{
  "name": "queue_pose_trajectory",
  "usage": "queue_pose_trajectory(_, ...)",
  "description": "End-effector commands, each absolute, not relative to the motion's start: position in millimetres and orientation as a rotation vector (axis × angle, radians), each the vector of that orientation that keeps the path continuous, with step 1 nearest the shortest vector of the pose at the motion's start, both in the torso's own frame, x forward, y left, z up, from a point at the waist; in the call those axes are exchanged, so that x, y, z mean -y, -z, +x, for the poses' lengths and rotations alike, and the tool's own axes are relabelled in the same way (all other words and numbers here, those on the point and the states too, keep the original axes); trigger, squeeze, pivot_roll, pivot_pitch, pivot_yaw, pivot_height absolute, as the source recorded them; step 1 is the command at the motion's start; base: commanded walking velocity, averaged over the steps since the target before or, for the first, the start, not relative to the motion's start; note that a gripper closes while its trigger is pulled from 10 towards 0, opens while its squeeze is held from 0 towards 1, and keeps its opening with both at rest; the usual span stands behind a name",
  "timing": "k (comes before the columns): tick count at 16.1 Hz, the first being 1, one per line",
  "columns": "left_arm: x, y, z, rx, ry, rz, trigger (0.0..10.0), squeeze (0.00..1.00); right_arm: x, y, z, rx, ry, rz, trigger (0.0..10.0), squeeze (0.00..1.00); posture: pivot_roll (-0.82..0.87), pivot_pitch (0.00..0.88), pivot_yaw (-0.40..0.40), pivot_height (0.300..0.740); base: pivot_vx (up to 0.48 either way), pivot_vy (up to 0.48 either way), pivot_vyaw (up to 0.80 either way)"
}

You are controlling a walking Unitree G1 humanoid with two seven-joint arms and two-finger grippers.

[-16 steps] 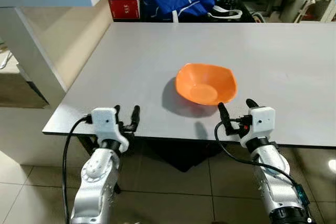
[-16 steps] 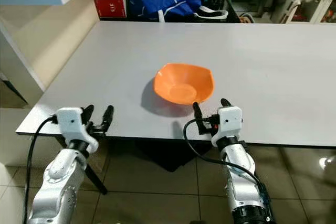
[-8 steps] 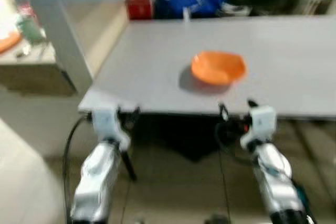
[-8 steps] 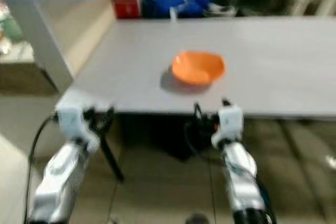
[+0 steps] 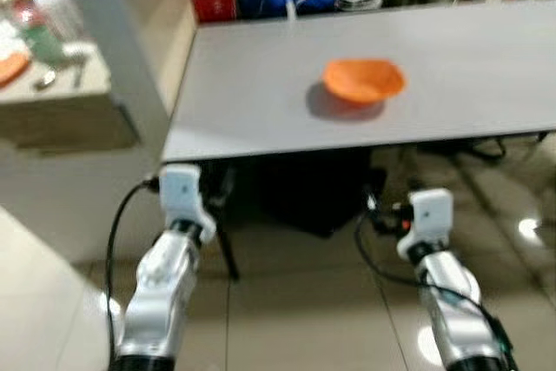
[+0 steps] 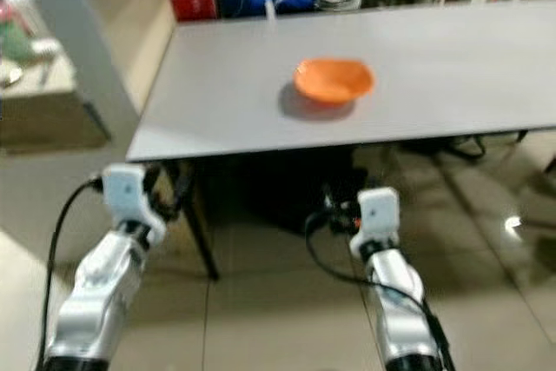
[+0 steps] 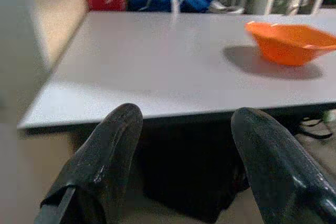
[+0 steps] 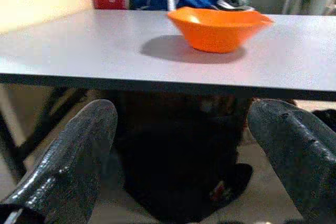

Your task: Setting the table

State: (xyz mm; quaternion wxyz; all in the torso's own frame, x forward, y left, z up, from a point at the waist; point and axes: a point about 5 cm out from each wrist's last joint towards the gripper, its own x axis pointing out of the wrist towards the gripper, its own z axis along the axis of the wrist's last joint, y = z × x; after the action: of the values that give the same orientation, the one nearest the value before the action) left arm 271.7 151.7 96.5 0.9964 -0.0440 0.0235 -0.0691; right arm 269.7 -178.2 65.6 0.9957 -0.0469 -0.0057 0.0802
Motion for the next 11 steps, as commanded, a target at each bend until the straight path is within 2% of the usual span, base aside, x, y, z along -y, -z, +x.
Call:
queue_pose_trajectory(1,-150.4,-96.0,272.3,-0.055,0.140,-0.086,10.0,0.00,182.0,-69.2,270.6,0.026,-0.149,-0.106,10.0,0.00,-0.23,0.000,0.089,0.736,0.000,0.000,0.00)
queue_pose_trajectory(11,-150.2,-95.8,275.2,-0.052,0.100,-0.112,10.0,0.00,185.1,-71.1,268.2,0.031,-0.141,-0.101,10.0,0.00,-0.23,0.000,0.090,0.736,0.000,0.480,0.00)
